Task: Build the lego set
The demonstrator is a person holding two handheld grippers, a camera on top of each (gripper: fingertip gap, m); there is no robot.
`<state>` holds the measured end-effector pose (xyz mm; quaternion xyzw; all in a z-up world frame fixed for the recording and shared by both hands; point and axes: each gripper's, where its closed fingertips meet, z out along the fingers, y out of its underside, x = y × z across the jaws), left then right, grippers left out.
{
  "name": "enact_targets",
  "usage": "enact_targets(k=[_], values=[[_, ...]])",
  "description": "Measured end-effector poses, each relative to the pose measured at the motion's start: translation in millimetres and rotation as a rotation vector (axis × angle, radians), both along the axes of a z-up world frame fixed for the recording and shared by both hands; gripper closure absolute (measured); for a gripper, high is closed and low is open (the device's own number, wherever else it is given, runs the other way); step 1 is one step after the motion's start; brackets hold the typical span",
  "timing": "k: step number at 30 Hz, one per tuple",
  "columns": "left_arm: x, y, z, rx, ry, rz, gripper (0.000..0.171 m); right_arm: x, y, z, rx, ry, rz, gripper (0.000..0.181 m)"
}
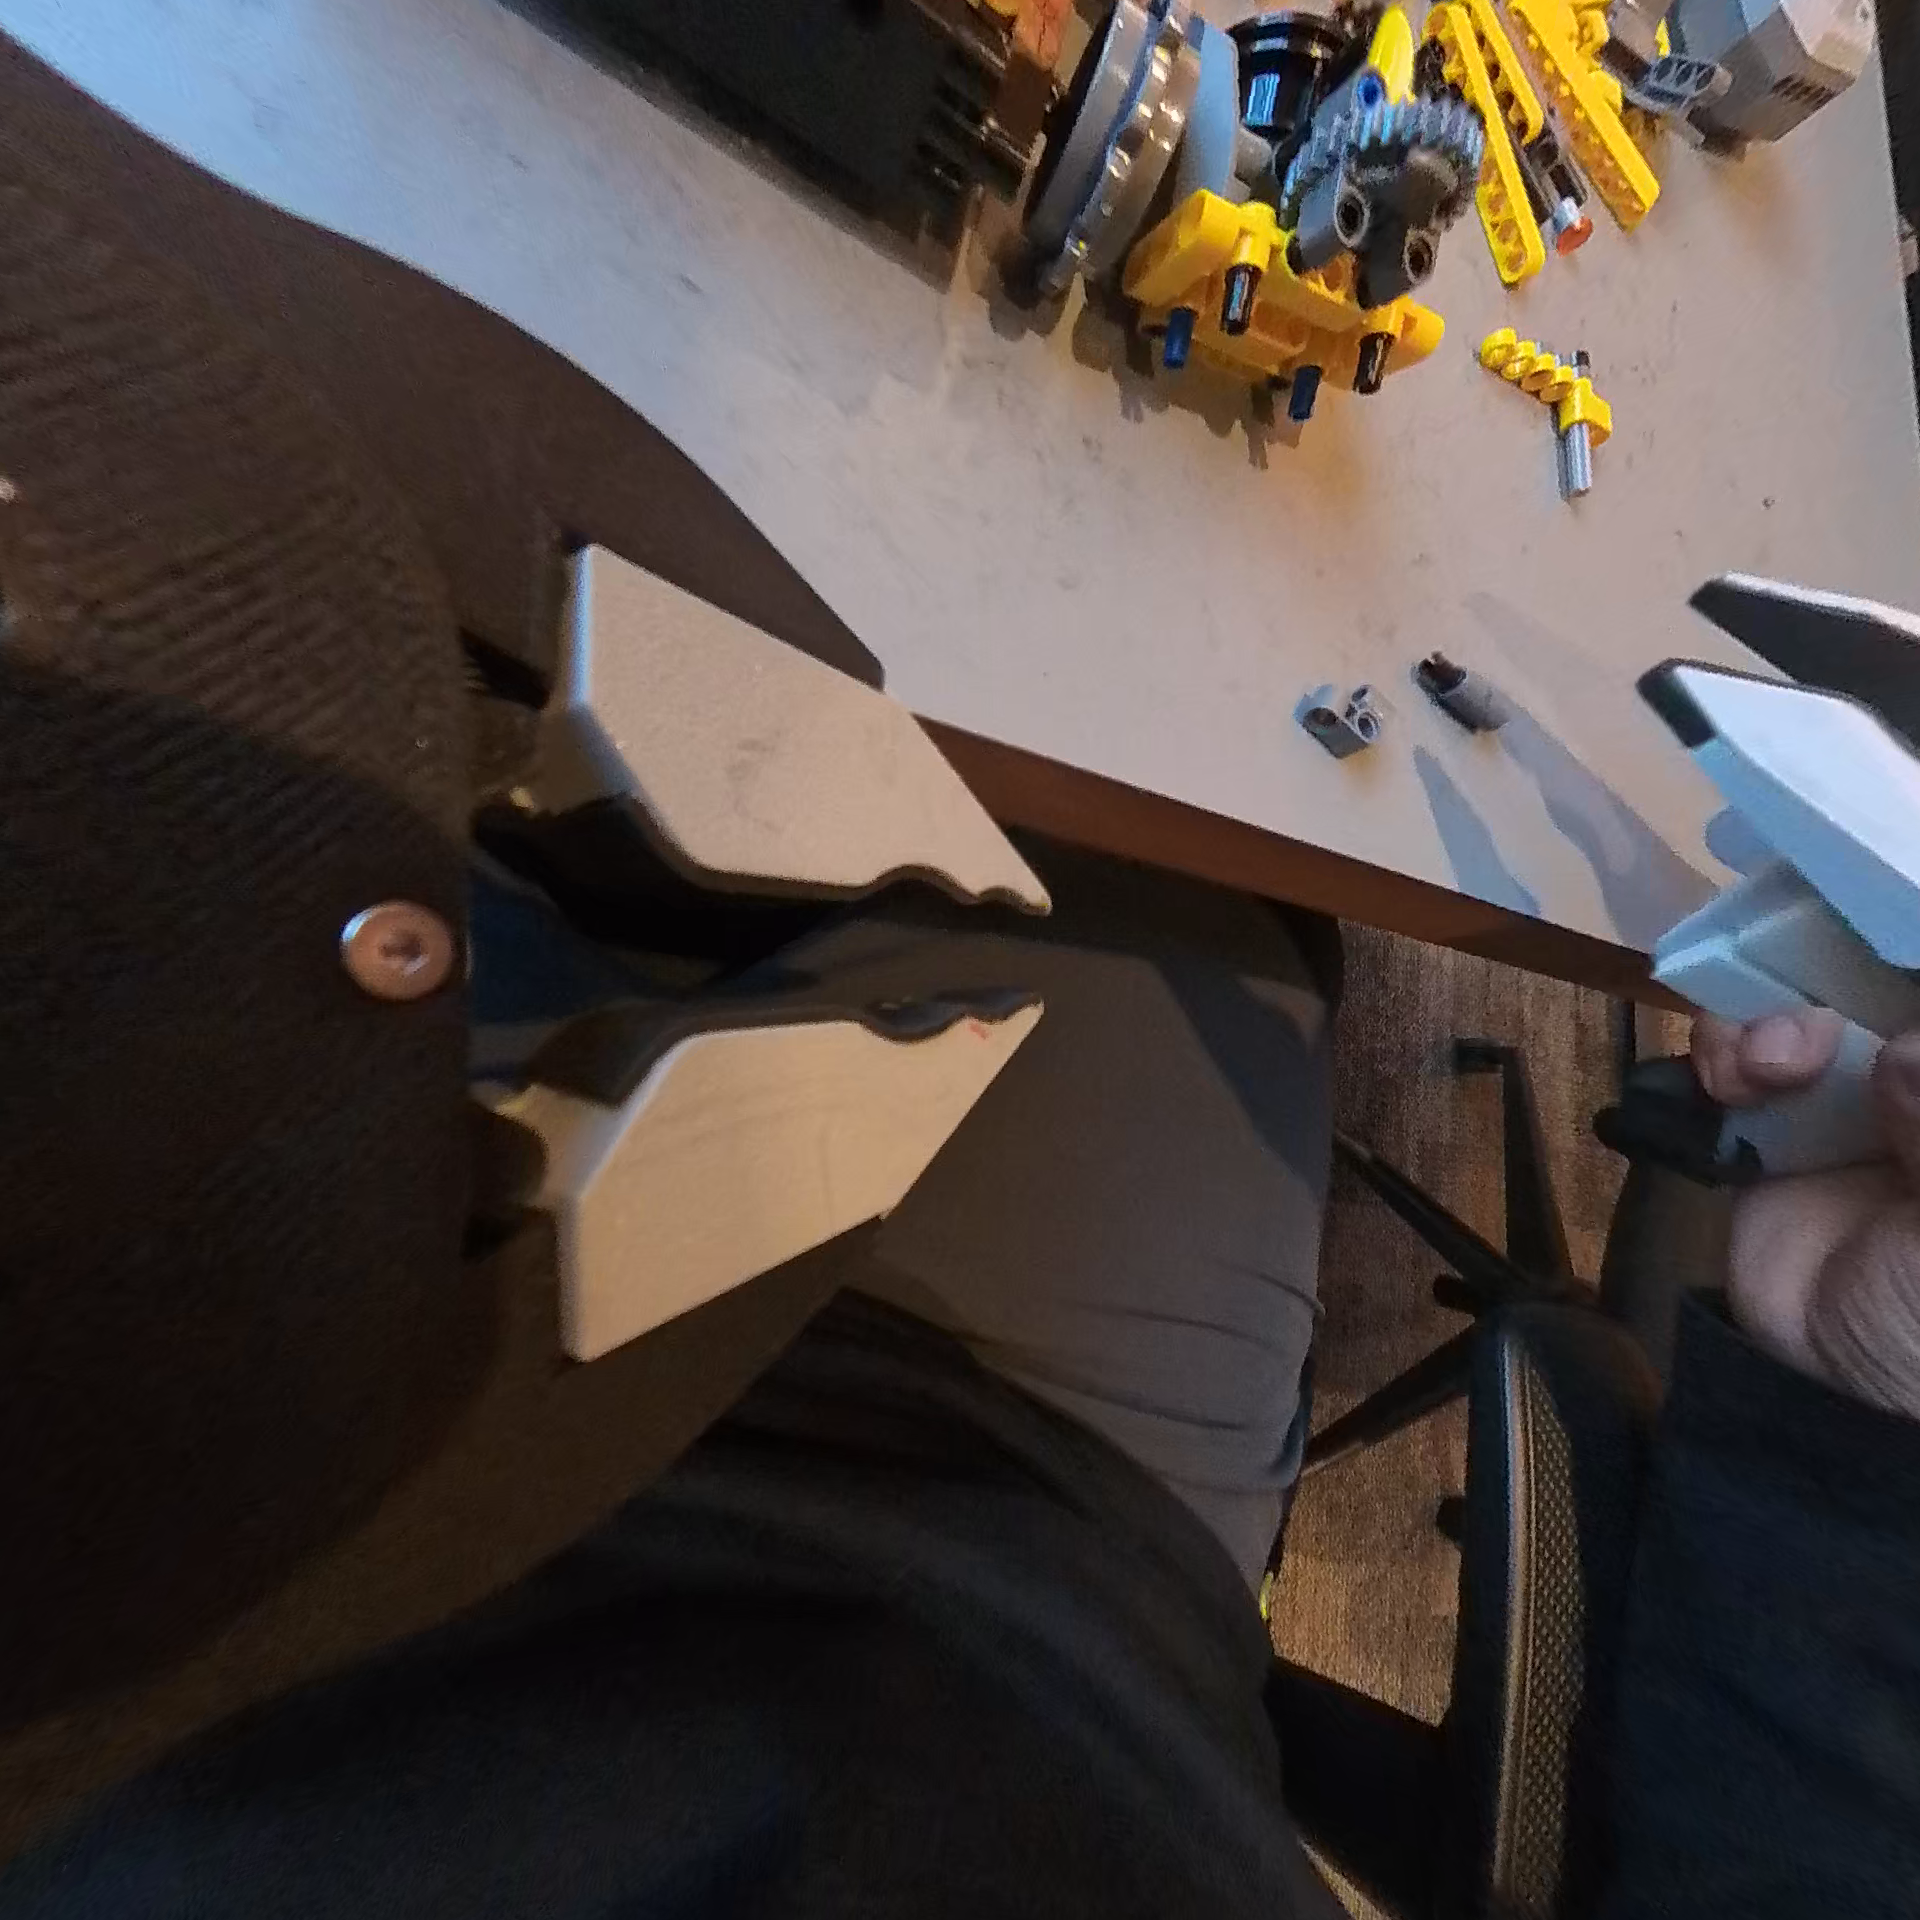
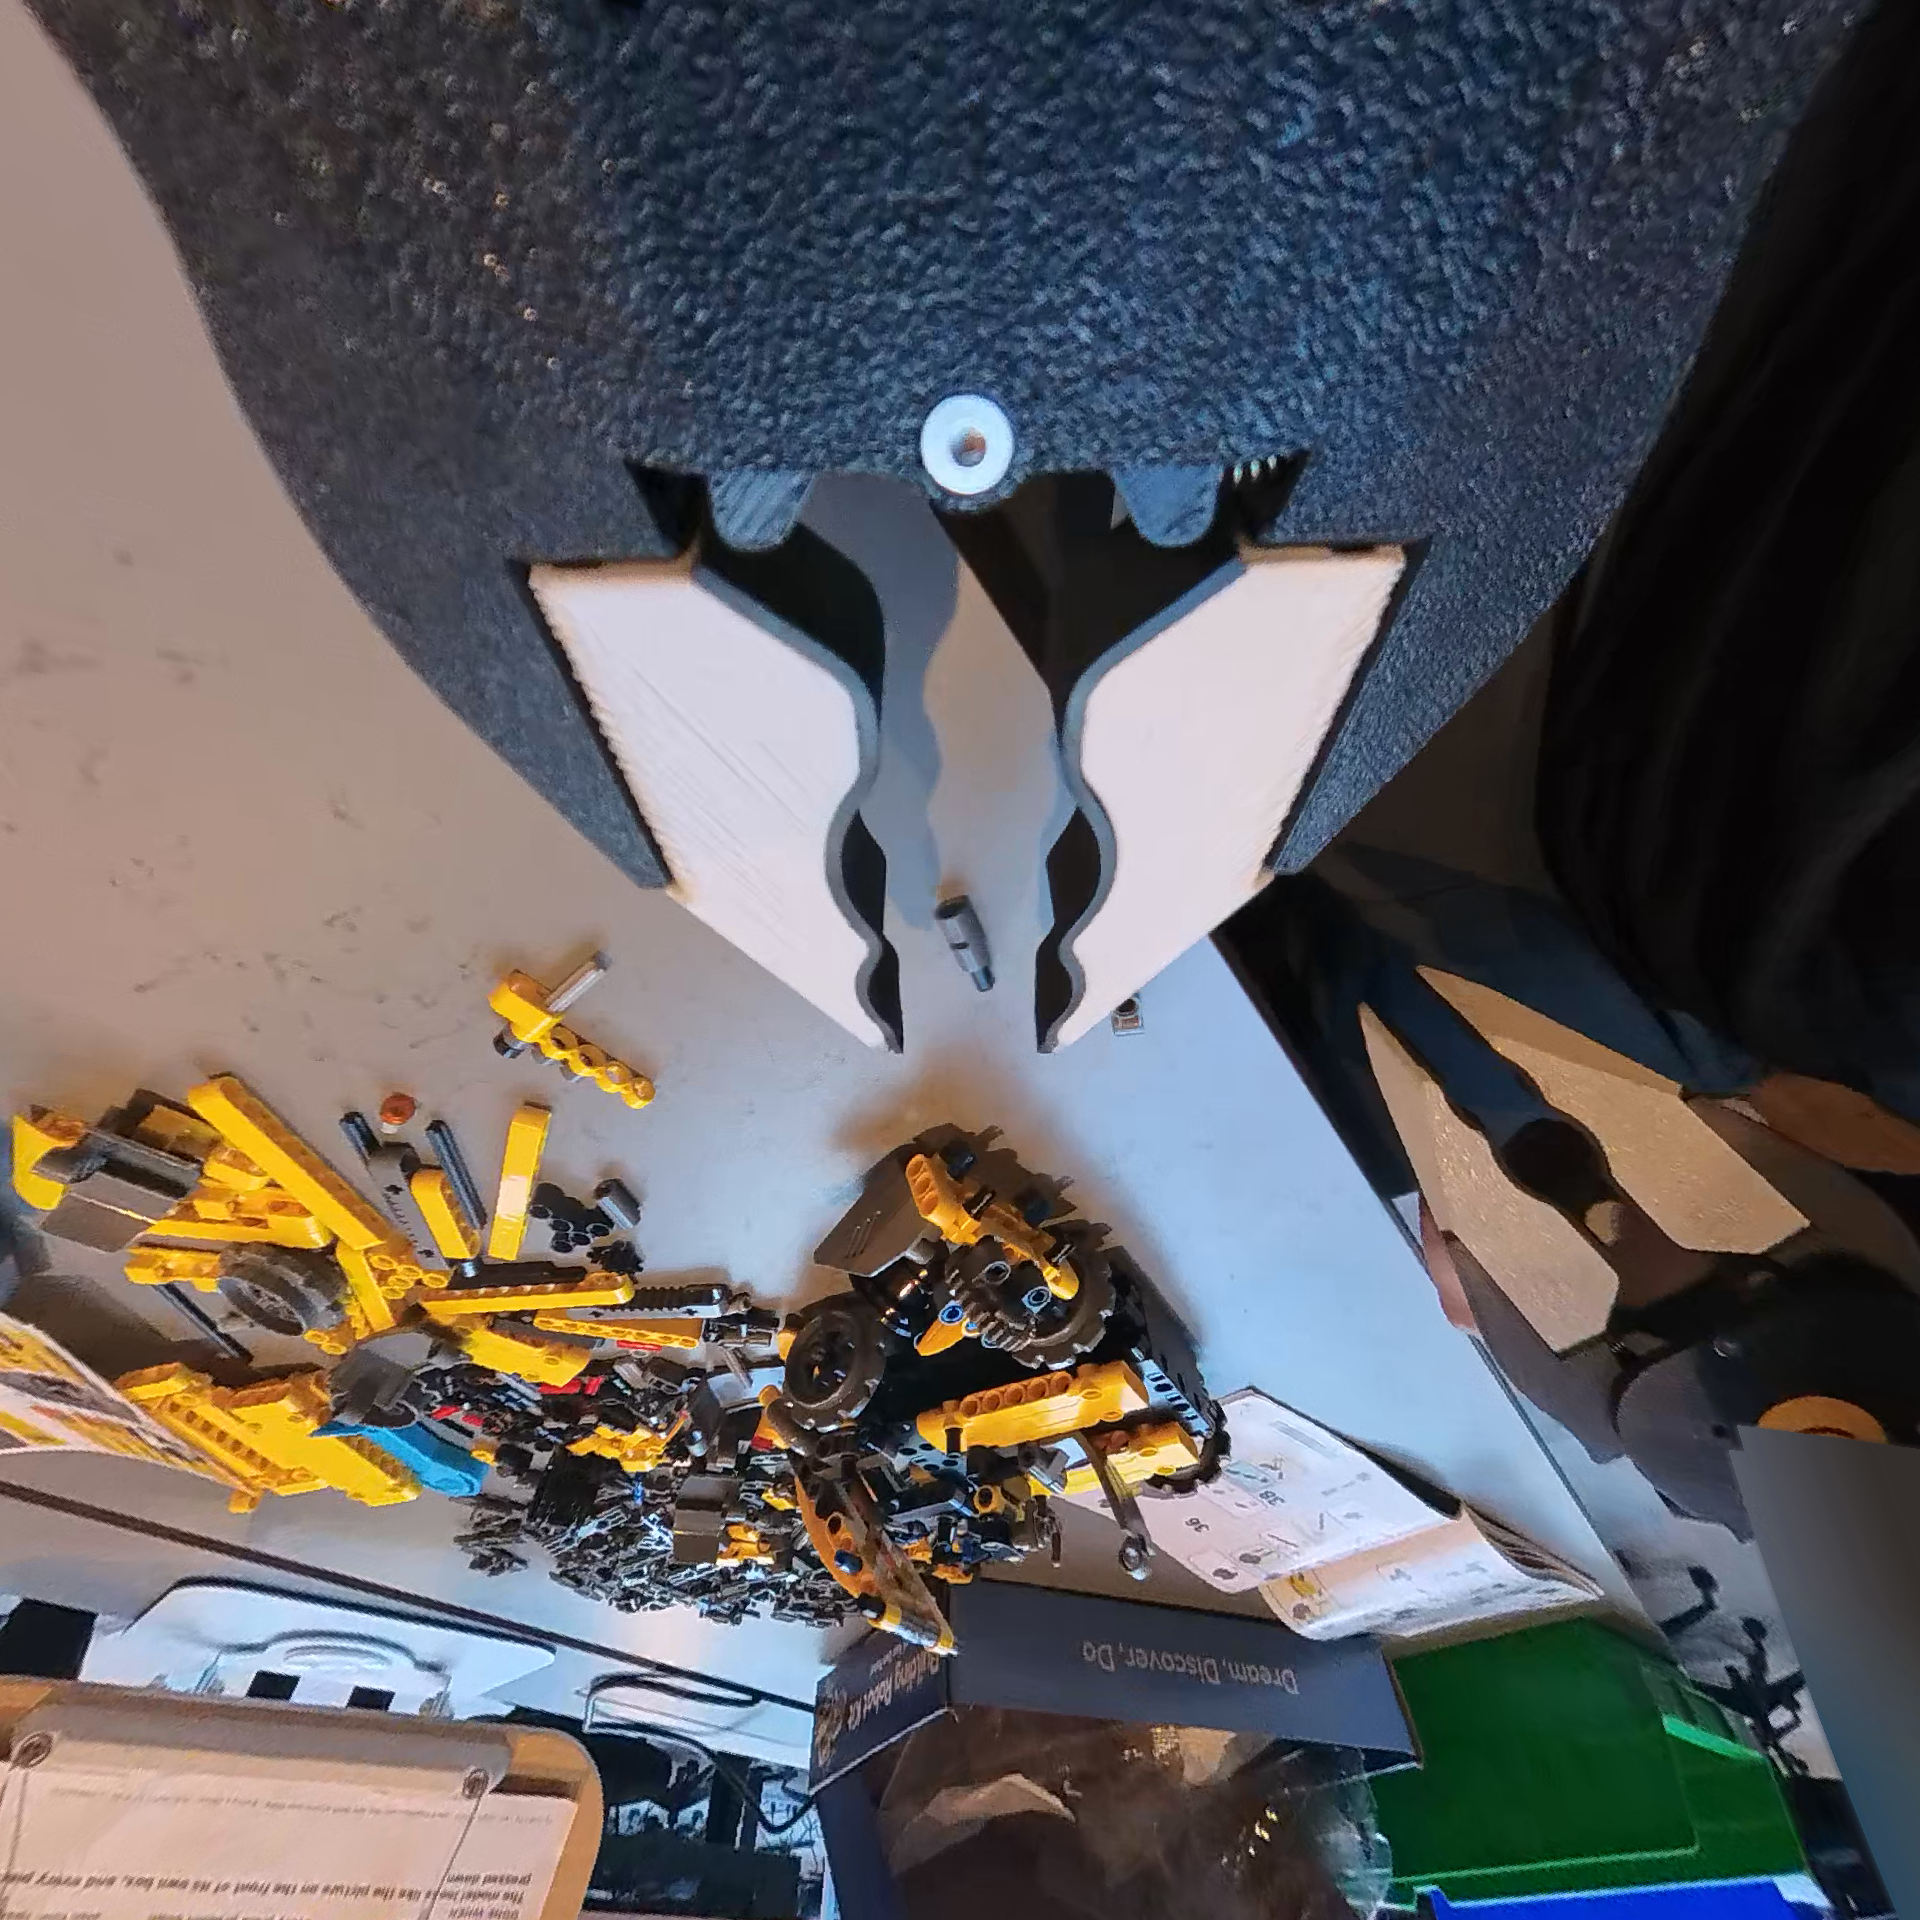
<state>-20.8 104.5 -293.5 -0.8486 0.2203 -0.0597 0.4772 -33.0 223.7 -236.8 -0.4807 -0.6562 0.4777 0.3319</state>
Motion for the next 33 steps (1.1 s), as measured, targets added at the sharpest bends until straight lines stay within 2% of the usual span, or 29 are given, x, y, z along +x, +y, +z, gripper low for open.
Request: enact_targets(k=[18,25,33], values=[[11,5,-11,-0.036,0.042,-0.052,0.164,4,-37,2,0.089,0.024,0.058,0.156],[7,4,-13,-0.046,0.044,-0.041,0.165,-2,-48,-11,0.126,-0.043,0.088,0.154],[9,3,-14,-0.050,0.055,-0.051,0.165,-9,-39,-28,0.152,-0.130,0.027,0.154]])
